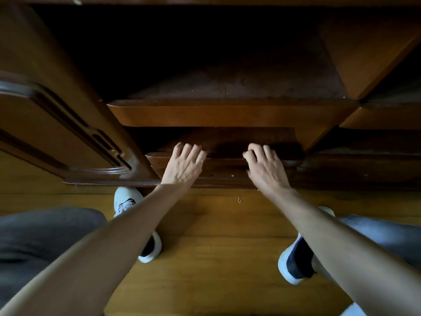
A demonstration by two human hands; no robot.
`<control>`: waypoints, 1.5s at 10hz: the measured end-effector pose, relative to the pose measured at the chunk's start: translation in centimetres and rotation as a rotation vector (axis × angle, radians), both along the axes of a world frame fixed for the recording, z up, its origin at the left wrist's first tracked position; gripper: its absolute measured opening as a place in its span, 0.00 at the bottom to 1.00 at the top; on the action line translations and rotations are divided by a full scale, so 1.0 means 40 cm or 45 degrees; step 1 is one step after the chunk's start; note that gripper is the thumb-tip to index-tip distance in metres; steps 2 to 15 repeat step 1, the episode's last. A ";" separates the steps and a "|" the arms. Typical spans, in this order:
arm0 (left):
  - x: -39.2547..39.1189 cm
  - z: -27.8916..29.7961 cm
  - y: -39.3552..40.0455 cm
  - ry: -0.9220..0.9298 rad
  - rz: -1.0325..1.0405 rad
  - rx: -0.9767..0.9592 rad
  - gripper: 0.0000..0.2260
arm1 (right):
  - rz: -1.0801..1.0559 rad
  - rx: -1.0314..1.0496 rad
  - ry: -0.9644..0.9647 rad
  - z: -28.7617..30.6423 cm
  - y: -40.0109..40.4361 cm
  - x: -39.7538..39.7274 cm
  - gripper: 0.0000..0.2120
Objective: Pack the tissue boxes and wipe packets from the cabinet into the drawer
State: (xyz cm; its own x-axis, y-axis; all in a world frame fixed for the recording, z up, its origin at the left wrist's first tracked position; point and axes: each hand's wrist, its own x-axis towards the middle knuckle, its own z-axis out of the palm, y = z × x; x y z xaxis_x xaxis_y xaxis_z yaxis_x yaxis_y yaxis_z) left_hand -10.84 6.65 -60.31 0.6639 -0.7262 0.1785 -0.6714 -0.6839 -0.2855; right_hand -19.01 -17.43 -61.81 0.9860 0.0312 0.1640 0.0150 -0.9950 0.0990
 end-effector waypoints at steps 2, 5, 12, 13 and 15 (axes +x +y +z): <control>0.035 0.112 0.074 0.132 -0.303 0.001 0.19 | 0.285 0.234 -0.108 0.120 -0.009 -0.008 0.10; 0.035 0.112 0.074 0.132 -0.303 0.001 0.19 | 0.285 0.234 -0.108 0.120 -0.009 -0.008 0.10; 0.035 0.112 0.074 0.132 -0.303 0.001 0.19 | 0.285 0.234 -0.108 0.120 -0.009 -0.008 0.10; 0.035 0.112 0.074 0.132 -0.303 0.001 0.19 | 0.285 0.234 -0.108 0.120 -0.009 -0.008 0.10; 0.035 0.112 0.074 0.132 -0.303 0.001 0.19 | 0.285 0.234 -0.108 0.120 -0.009 -0.008 0.10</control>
